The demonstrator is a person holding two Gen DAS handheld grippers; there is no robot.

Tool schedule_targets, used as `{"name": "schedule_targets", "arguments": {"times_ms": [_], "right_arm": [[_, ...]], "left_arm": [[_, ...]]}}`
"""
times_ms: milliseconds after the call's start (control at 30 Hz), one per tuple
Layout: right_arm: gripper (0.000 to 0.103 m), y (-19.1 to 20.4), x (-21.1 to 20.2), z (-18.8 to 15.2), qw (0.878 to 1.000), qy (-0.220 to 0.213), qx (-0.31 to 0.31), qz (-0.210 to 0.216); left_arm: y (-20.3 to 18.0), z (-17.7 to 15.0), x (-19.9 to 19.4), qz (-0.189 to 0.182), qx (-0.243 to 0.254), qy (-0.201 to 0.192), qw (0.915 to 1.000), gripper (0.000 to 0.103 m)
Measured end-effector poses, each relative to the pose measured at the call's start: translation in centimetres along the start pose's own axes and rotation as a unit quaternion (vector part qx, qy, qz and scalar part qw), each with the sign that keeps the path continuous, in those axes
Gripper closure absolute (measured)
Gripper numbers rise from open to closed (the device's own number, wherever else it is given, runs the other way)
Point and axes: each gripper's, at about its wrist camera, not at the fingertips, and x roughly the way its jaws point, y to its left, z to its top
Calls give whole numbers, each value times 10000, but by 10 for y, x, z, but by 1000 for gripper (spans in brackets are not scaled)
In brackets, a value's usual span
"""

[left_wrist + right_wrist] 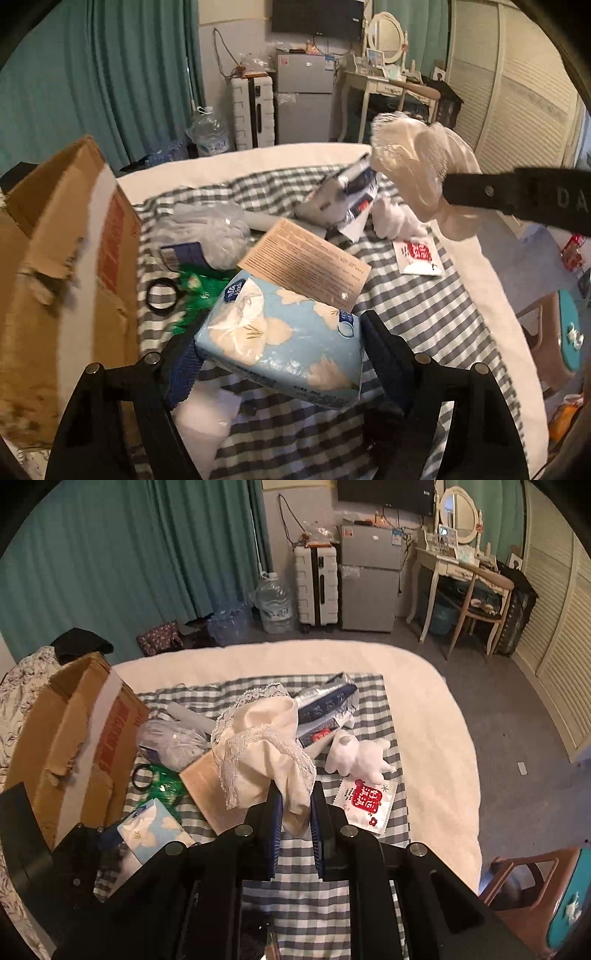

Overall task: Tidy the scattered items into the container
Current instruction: 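Carry tissue pack and lace cloth into the cardboard box and open both tools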

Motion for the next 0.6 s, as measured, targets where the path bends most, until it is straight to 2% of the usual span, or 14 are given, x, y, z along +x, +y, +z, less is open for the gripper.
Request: {"name": "schedule_targets", "arguments": {"times_ms": [267,433,600], "right_arm": [[89,10,-48,5,9986,-392,128,332],[89,33,-77,6,9965,-605,-118,555],[89,66,-98,4,9931,-748,-497,750]], "left_arm": [[24,22,-57,268,-215,-298,9990,21],[43,26,-99,406,-321,-479,9975,21],[78,29,-136,575,-529,-691,9945,21]]}}
